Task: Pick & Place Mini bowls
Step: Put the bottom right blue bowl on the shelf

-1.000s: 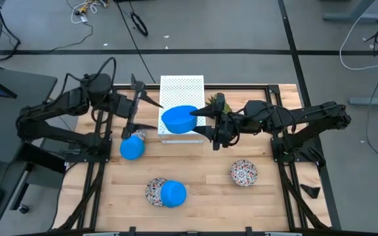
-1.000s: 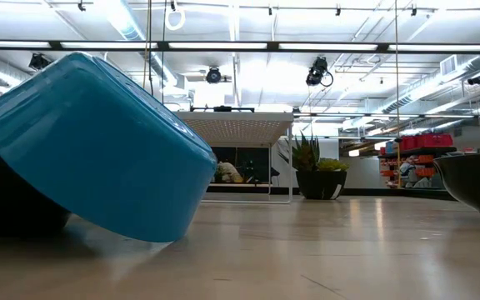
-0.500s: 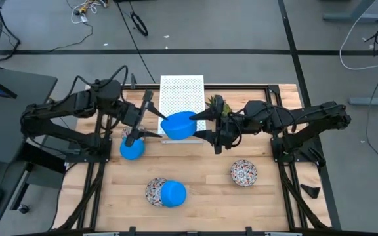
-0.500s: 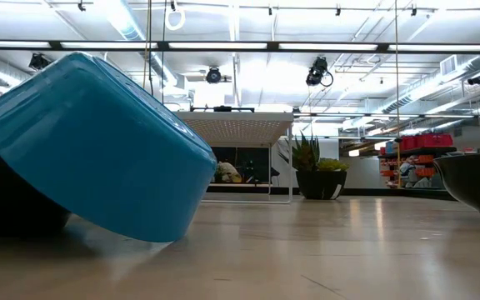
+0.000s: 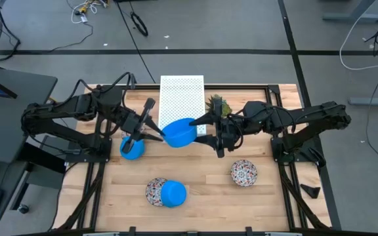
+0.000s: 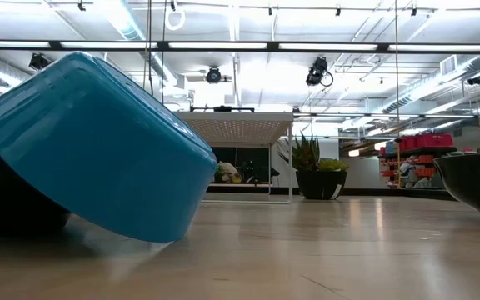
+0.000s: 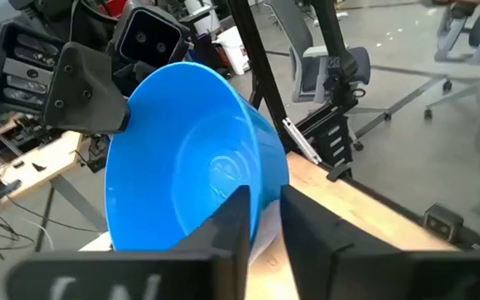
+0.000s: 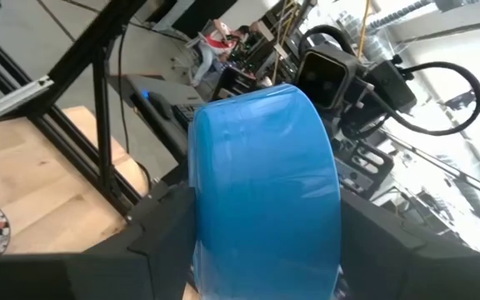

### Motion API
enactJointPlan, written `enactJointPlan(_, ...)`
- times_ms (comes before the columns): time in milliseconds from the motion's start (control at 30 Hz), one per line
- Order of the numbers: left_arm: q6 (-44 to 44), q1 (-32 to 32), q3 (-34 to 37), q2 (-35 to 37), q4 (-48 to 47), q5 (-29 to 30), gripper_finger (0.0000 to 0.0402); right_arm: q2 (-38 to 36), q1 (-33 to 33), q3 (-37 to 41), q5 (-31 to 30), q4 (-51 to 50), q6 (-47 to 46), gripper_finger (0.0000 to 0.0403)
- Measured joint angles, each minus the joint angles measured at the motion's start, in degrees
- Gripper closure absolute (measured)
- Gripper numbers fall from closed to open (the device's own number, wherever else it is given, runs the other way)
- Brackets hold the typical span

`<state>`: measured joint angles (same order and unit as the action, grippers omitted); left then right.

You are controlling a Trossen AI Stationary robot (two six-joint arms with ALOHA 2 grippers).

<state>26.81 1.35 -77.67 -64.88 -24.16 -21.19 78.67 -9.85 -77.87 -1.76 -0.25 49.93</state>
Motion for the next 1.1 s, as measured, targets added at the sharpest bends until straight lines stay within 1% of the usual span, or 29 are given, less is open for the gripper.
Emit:
enactJointPlan(133,-1.6,0.8,0.0,0.0,0.1,-0.8,0.0383,0.0,-0.3,0.0,0.2,0.1,-0.1,0.0153)
enactJointPlan(200,-2.2,1.2,0.0,-0.1,0.2,-1.6,0.0392,0.0,-0.4,0.0,0.3,0.1,-0.2,0.0153)
enactJointPlan(300,-2.2,1.9,0.0,-0.1,0.4,-1.4,0.0392,0.0,-0.8,0.0,0.3,0.1,-2.7,0.0153)
enactJointPlan(400,-2.4,2.2,0.0,-0.2,0.5,-1.1,0.0395,0.0,-0.8,0.0,2.5,0.2,-6.0,0.0144)
enactJointPlan(567,-2.4,2.2,0.0,-0.1,-0.1,-1.3,0.0397,0.0,-0.8,0.0,2.9,0.7,-12.2,0.0113)
enactJointPlan(700,-2.6,2.2,0.0,-0.1,0.0,-1.1,0.0398,-0.7,-0.9,0.0,2.2,0.5,-14.9,0.0086)
enactJointPlan(900,-3.7,2.1,0.0,0.0,-0.1,2.7,0.0399,-1.7,-0.9,0.0,-0.2,-3.2,-16.6,0.0051)
enactJointPlan(1033,-4.6,2.1,0.0,0.0,-0.3,5.2,0.0399,-2.9,-0.9,0.0,-4.5,-5.5,-20.3,0.0038)
enactJointPlan(1100,-5.7,2.1,0.0,0.0,-1.0,7.7,0.04,-3.8,-0.9,0.0,-6.8,-7.7,-22.7,0.0036)
